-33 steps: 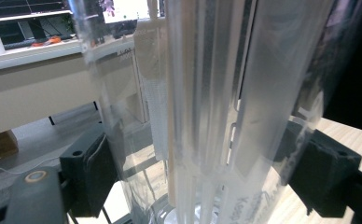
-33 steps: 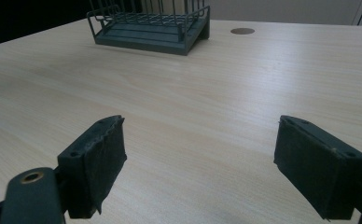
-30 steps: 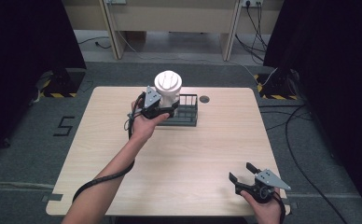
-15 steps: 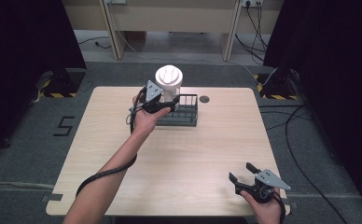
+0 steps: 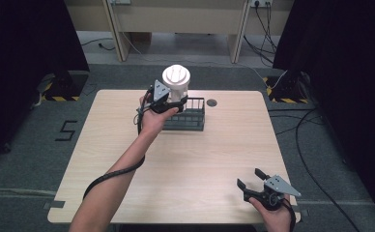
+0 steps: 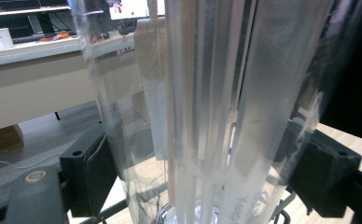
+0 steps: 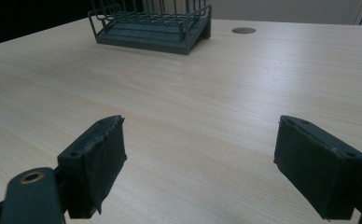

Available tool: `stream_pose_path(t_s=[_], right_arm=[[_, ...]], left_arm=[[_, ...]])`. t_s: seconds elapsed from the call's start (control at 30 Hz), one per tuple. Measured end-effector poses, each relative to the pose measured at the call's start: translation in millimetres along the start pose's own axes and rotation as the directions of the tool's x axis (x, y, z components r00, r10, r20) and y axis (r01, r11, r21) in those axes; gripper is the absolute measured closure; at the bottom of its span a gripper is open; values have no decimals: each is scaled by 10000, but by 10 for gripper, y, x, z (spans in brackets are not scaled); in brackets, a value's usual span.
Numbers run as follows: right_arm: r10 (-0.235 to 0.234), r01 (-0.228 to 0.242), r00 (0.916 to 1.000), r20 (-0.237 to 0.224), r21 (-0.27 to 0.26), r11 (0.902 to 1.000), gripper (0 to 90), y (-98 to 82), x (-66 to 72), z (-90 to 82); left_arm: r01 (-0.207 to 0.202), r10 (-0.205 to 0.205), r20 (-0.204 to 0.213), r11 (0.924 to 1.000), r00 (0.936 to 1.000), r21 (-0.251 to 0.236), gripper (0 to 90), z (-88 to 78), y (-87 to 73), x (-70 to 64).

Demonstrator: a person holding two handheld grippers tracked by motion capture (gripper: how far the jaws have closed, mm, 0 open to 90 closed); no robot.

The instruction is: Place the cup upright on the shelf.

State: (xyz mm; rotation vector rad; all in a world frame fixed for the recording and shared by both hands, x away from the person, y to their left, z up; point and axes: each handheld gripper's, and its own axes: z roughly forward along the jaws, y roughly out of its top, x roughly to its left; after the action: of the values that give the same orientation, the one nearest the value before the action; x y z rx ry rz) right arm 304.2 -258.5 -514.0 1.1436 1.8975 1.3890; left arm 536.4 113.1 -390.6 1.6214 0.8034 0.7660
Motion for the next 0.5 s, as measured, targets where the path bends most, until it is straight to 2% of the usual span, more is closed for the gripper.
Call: stream_pose_path(t_s=[0.5], right_arm=[[16, -16, 10000, -45, -12, 10000, 169, -2, -1, -1]], left_arm=[[104, -96, -299, 9996, 9995, 260, 177, 163, -40, 47]])
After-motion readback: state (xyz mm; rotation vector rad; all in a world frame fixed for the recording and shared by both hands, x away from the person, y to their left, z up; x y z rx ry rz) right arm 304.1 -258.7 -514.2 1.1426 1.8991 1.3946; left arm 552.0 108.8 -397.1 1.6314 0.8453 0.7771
